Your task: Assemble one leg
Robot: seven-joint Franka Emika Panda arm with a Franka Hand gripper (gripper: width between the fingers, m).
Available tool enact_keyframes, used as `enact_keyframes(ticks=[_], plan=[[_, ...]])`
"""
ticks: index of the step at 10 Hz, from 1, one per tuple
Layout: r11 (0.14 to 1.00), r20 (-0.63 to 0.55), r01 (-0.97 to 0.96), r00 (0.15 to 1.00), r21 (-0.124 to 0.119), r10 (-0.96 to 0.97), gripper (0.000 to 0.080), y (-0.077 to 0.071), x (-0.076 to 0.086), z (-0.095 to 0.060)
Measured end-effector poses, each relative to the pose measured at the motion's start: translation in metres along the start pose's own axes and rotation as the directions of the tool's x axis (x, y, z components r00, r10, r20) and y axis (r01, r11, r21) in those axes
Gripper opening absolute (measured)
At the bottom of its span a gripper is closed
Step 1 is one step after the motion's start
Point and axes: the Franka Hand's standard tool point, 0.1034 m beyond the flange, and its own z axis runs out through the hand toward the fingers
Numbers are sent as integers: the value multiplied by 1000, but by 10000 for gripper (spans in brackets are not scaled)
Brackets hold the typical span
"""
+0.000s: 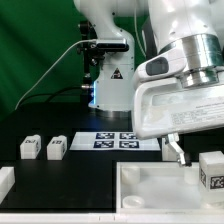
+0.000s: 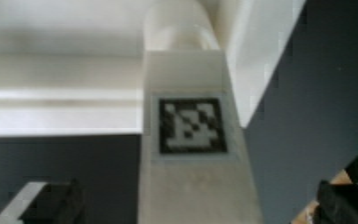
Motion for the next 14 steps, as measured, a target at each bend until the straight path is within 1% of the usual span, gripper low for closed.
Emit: enact_keyframes(ticks=[1, 2, 4, 5, 7, 8, 9, 10, 11, 13, 14], plan=[[1000, 119, -7, 993, 23, 5, 649, -3, -3, 3], [999, 178, -12, 984, 35, 6, 649, -4, 1, 2], [996, 414, -54, 910, 66, 22, 649, -8, -8, 0], [995, 496, -67, 868, 77, 21, 649, -10, -7, 1], [994, 550, -68, 835, 85, 11, 649, -8, -7, 5], [994, 543, -67, 839, 84, 11, 620, -9, -6, 6], [994, 544, -67, 839, 84, 11, 620, -9, -6, 6], [994, 544, -68, 839, 84, 11, 440, -9, -7, 6], [995, 543, -61, 839, 73, 11, 307, -2, -6, 6], [995, 544, -70, 839, 68, 22, 302, -1, -6, 6], [994, 546, -97, 836, 50, 54, 302, -1, -6, 6]])
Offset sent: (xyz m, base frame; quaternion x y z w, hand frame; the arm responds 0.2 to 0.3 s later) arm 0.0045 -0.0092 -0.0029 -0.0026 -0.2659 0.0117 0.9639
